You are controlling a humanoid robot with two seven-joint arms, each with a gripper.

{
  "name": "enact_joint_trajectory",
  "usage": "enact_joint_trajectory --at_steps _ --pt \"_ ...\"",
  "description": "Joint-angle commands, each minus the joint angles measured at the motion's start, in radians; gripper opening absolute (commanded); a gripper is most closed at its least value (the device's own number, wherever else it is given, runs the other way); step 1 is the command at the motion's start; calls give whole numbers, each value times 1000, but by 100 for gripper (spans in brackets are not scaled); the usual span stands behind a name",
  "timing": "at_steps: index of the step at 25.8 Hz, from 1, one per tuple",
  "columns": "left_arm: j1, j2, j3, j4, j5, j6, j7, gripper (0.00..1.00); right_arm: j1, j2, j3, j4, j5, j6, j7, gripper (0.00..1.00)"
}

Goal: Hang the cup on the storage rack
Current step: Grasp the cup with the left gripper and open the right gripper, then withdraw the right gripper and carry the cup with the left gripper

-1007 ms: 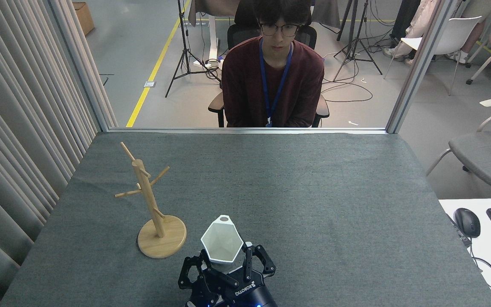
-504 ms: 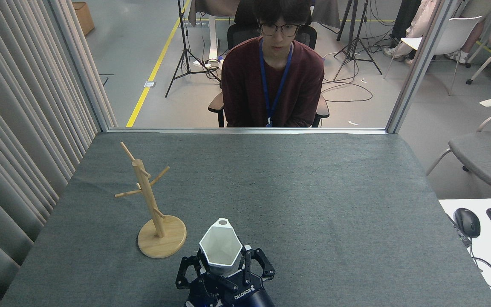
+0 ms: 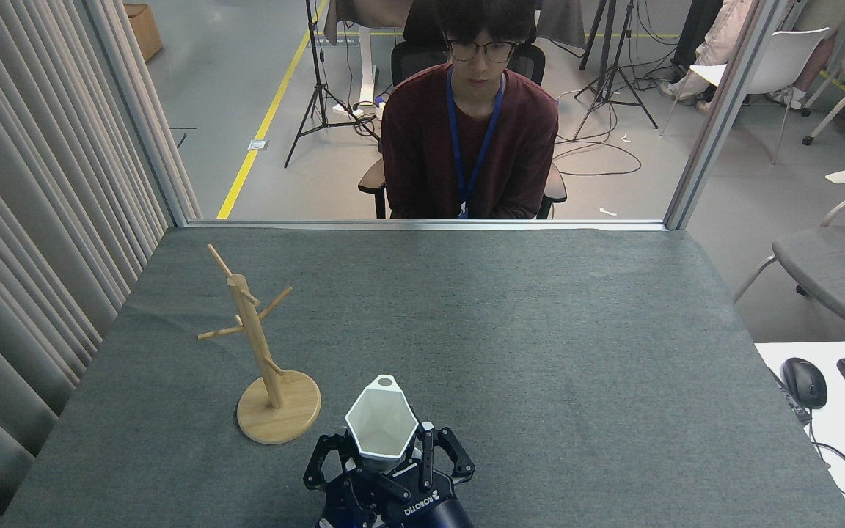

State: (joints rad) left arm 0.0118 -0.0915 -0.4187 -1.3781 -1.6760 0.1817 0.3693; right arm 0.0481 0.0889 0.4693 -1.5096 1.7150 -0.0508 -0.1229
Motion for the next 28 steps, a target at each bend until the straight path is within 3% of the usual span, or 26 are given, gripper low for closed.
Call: enact_joint_trajectory --at_steps 1,6,7,8,9,18,24,26,28 --pt "-4 3 0 4 -2 -2 11 40 -1 0 0 -7 -2 -11 -4 58" --pt "-7 3 0 2 -4 -2 11 40 -1 0 0 -11 -2 -9 -6 65" --pt "-7 3 0 2 -4 -1 11 40 -2 2 -1 -11 -2 -9 -6 75" --pt "-7 4 0 2 -4 -1 11 40 -1 2 -1 -11 -2 -7 -6 95" --pt "-7 4 0 2 -4 -1 11 40 -2 2 -1 -11 -2 -9 -7 98" --pt "-7 6 0 5 -5 1 11 40 -2 2 -1 -55 -3 -23 -30 98" --pt "-7 6 0 17 -5 2 13 40 -8 5 -12 -195 -11 -9 -144 98" --pt "-7 6 0 17 -7 4 13 40 -40 12 -80 -195 -67 81 -184 98" --pt "-6 4 0 17 -8 5 13 41 -97 15 -205 -155 -236 223 -135 98"
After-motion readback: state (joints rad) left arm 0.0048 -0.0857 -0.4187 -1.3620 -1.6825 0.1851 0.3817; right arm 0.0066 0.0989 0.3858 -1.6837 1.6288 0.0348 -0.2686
